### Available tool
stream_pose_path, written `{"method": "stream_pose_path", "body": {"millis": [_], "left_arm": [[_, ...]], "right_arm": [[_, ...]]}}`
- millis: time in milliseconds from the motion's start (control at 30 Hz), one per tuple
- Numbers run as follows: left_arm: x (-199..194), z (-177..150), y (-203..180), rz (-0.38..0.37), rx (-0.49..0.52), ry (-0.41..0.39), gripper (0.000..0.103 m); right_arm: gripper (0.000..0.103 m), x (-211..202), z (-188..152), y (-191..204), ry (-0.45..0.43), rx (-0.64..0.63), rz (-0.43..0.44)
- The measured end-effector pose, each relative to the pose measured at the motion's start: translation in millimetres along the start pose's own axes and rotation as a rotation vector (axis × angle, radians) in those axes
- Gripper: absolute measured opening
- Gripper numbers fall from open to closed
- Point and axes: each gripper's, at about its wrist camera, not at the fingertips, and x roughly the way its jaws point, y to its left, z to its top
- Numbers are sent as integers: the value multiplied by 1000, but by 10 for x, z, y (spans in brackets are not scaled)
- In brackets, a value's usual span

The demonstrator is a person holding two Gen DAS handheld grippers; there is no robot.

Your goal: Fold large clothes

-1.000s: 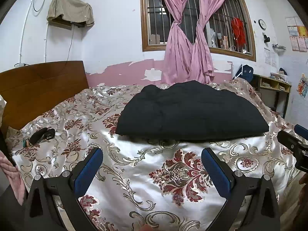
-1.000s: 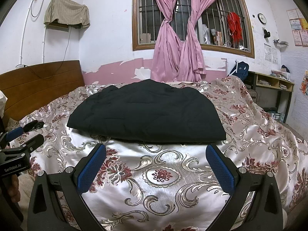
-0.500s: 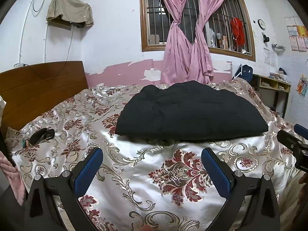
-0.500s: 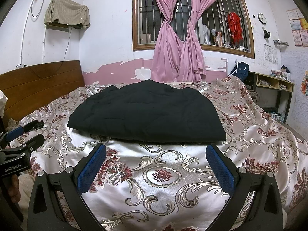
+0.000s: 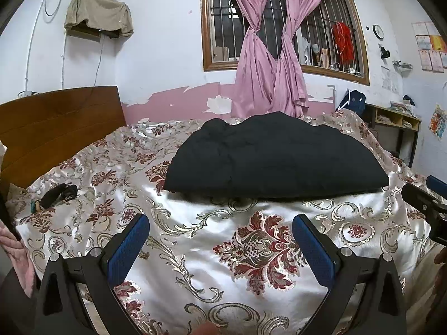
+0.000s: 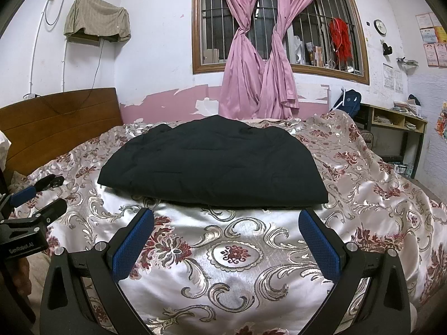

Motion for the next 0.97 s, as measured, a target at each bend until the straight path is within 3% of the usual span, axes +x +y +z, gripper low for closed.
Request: {"method": "stream_pose_path", "body": {"millis": [967], "left_arm": [[189, -103, 60, -1, -26, 65, 103]], "right_arm": [[101, 156, -145, 45, 51, 5, -1]]}}
